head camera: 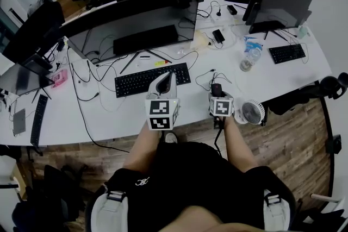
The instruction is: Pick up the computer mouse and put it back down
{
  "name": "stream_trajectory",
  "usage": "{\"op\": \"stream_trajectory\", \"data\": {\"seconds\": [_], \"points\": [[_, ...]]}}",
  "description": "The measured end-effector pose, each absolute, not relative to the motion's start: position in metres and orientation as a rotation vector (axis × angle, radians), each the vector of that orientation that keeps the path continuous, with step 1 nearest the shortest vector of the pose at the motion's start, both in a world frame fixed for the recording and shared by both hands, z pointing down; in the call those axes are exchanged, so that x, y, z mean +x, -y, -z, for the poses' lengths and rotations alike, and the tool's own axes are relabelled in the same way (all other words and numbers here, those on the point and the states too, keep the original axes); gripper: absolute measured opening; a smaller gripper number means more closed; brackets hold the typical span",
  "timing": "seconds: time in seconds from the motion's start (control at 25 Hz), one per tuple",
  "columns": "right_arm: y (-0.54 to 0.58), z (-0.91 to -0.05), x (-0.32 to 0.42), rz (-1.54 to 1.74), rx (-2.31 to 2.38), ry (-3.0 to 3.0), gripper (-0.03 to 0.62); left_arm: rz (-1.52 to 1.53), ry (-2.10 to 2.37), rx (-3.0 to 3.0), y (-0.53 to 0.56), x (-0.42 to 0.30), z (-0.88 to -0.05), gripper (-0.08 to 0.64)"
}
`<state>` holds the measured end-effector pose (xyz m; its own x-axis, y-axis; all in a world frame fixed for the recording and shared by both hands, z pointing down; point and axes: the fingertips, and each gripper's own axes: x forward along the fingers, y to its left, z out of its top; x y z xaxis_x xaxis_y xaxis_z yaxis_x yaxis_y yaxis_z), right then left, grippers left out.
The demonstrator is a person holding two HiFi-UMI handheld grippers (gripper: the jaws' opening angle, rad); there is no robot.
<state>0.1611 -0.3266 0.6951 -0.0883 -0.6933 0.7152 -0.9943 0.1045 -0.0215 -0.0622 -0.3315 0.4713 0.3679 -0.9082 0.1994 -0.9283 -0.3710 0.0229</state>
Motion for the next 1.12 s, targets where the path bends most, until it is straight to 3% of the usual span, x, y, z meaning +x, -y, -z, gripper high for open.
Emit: {"op": "stream_trajectory", "data": {"seconds": [1.12], "points": [[0.350, -0.456, 0.149, -0.370, 1.994, 2.290, 0.265, -0.205, 1.644, 2.514, 0.345, -0.059, -0.472, 0.051]]}}
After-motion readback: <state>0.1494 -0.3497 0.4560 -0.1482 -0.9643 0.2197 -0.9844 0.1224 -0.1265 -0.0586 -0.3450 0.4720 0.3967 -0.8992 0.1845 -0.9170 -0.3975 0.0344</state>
